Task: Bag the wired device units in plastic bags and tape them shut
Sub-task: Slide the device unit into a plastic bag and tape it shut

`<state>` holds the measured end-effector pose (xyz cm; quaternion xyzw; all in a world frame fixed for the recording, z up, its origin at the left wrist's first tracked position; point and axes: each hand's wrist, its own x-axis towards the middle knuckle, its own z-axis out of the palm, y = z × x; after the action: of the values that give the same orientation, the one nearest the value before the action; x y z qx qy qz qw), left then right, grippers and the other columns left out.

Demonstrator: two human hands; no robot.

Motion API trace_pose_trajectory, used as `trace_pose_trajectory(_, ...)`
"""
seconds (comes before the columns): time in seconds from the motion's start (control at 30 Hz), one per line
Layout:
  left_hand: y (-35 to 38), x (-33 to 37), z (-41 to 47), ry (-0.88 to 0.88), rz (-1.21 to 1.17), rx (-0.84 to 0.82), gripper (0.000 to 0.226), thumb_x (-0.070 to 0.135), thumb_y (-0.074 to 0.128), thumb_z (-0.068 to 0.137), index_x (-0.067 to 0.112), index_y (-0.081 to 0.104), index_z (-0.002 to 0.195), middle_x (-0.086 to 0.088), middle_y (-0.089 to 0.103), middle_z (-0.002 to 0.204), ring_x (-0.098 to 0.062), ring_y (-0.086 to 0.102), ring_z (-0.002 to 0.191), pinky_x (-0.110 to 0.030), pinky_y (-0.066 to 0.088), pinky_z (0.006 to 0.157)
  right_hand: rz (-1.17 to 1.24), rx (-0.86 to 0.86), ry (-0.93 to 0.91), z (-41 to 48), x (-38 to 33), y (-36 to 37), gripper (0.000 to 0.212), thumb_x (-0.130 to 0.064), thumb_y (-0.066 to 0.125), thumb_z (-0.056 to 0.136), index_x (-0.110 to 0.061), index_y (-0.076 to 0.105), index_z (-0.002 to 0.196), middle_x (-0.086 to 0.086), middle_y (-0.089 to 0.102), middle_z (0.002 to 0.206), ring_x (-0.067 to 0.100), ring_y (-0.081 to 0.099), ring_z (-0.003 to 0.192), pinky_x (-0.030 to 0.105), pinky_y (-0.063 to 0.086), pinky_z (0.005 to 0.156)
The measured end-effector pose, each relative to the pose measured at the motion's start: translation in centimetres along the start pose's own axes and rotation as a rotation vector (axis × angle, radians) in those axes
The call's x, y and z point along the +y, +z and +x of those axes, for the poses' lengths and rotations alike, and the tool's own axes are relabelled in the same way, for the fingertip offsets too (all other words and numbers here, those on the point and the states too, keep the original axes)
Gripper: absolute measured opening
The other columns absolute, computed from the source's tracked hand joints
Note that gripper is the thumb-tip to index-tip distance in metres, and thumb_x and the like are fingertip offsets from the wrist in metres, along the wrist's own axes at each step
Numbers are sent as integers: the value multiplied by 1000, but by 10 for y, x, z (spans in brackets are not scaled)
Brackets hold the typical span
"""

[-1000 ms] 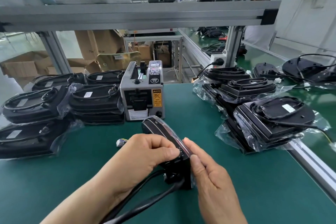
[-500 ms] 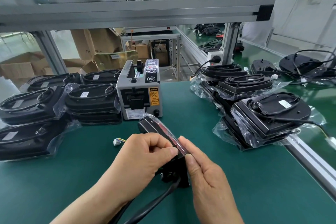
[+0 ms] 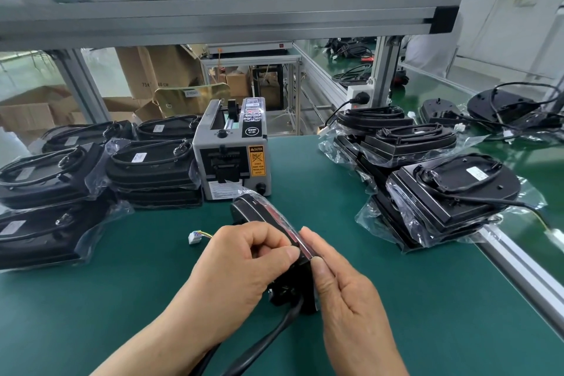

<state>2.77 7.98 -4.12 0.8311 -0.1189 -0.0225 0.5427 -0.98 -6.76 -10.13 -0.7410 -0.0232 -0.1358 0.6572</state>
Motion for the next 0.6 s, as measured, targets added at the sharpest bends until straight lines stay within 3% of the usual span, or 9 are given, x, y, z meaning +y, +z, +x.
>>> trace_pose_trajectory(0.27, 1, -7, 0, 34, 36, 5, 14, 34, 76, 82, 23, 70, 75, 13, 42, 51, -5, 36, 48, -18, 34, 46, 4, -5, -4, 1, 2, 0, 36, -18, 51, 99, -44, 62, 121, -44, 64, 104, -21, 57, 107, -3, 37, 85)
trace_pose_trajectory(0.4, 2, -8, 0, 48, 54, 35, 23, 46, 69, 69, 24, 69, 75, 13, 42, 50, -4, 36, 45, -18, 33, 45, 10, -14, 1, 1, 3, 0, 36, -17, 52, 99, -43, 62, 123, -45, 63, 105, -21, 56, 107, -3, 37, 85)
trace_pose_trajectory(0.5, 3, -8, 0, 45, 73, 43, 18, 41, 74, 74, 24, 68, 74, 14, 42, 50, -3, 36, 44, -17, 33, 45, 22, -20, -2, 1, 4, 0, 34, -21, 51, 99, -43, 62, 123, -45, 63, 105, -22, 56, 107, -4, 37, 85)
trace_pose_trajectory(0.6, 3, -8, -1, 38, 86, 45, 13, 31, 77, 79, 24, 68, 73, 14, 42, 49, -2, 36, 43, -15, 33, 44, 33, -18, -15, 0, 3, 0, 37, -37, 48, 89, -45, 61, 123, -45, 63, 107, -22, 56, 108, -4, 36, 86)
